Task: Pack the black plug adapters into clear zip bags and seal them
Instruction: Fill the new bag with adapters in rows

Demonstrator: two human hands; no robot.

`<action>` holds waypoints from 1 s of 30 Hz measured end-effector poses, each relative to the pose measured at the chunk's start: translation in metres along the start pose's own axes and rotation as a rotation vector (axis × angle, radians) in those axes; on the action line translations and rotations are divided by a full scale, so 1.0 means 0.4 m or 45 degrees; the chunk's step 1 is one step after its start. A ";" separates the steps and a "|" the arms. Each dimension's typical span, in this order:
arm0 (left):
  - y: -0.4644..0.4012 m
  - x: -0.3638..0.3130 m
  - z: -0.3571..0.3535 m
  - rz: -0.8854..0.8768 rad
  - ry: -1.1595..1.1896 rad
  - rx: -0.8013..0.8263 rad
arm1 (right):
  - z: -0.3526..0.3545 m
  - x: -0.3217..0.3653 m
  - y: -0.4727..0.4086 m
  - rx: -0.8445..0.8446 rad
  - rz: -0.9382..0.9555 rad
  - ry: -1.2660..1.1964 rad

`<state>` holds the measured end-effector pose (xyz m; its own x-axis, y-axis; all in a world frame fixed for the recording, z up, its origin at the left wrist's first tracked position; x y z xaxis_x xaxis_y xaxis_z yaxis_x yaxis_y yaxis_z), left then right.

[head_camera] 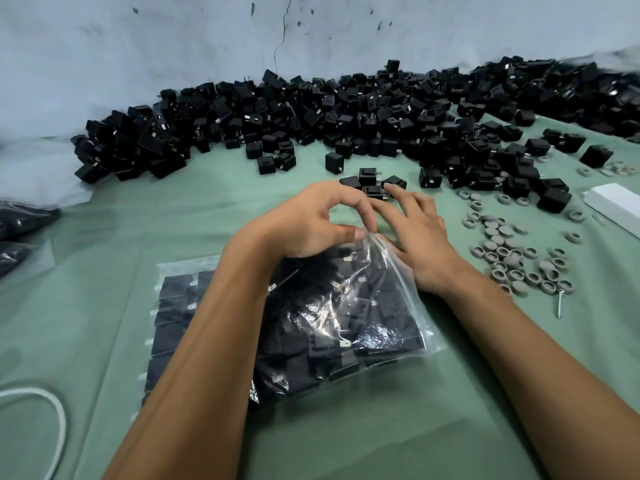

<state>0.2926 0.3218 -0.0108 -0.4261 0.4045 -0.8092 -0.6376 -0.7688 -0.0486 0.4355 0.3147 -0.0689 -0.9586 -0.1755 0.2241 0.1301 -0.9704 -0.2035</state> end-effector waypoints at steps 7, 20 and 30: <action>0.000 -0.013 -0.025 0.022 0.064 0.108 | -0.017 -0.033 -0.058 0.098 -0.209 0.029; 0.050 0.053 0.125 0.061 0.098 -0.222 | 0.019 -0.042 -0.077 -0.162 -0.140 -0.282; 0.016 0.015 0.043 0.047 -0.026 -0.038 | 0.068 -0.022 0.030 -0.016 -0.017 -0.870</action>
<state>0.2748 0.3278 -0.0058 -0.4624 0.3855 -0.7985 -0.6018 -0.7978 -0.0367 0.4525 0.3000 -0.0475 -0.5844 -0.2328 0.7774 0.1127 -0.9720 -0.2064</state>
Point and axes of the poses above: each hand's wrist, its own y-axis away from the middle knuckle, its own z-axis out of the back of the hand, x = y × z, the point moved 8 cm from there along -y, towards the middle knuckle, and after that the axes turned 8 degrees about y, right-handed, at the moved point
